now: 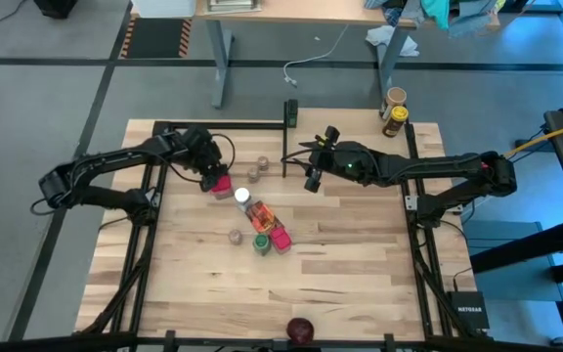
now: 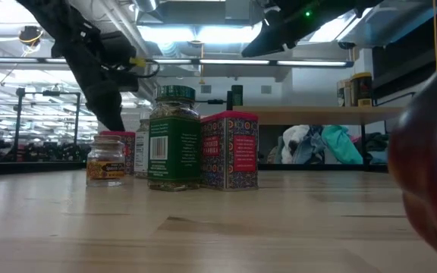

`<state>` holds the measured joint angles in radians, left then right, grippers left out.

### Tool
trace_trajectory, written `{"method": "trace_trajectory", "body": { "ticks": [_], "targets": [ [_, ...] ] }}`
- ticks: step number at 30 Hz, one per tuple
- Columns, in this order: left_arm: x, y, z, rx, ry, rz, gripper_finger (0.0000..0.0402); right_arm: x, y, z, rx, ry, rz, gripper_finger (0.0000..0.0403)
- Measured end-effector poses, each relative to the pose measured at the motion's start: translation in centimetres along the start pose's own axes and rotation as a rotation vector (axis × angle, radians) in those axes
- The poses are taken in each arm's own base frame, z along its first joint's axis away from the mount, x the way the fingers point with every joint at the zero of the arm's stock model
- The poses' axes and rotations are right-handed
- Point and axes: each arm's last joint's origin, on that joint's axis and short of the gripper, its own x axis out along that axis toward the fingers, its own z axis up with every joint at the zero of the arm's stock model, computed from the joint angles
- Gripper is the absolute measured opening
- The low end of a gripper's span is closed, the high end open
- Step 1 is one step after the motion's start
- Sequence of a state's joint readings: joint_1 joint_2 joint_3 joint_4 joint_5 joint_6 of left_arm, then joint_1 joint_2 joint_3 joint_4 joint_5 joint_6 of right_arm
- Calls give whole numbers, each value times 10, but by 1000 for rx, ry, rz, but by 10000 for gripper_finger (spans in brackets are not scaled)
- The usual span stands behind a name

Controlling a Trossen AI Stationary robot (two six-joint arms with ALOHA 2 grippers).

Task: Shelf spices
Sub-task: Put the bottom green seasoning can on the shelf

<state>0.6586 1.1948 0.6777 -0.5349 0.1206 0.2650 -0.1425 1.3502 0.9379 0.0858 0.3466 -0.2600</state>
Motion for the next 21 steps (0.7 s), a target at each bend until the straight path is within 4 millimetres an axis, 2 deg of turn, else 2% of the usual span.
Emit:
{"method": "trace_trajectory", "body": {
  "ticks": [10, 13, 18, 21],
  "targets": [
    [21, 2, 1, 8, 62, -6, 193, 0, 0, 0, 0, 0, 0, 221],
    [27, 3, 0, 19, 79, -7, 172, 0, 0, 0, 0, 1, 0, 221],
    [26, 3, 1, 25, 76, 10, 110, 0, 0, 0, 0, 2, 0, 221],
    [21, 3, 3, 25, 58, 17, 108, 0, 0, 0, 0, 2, 0, 221]
  ]
}}
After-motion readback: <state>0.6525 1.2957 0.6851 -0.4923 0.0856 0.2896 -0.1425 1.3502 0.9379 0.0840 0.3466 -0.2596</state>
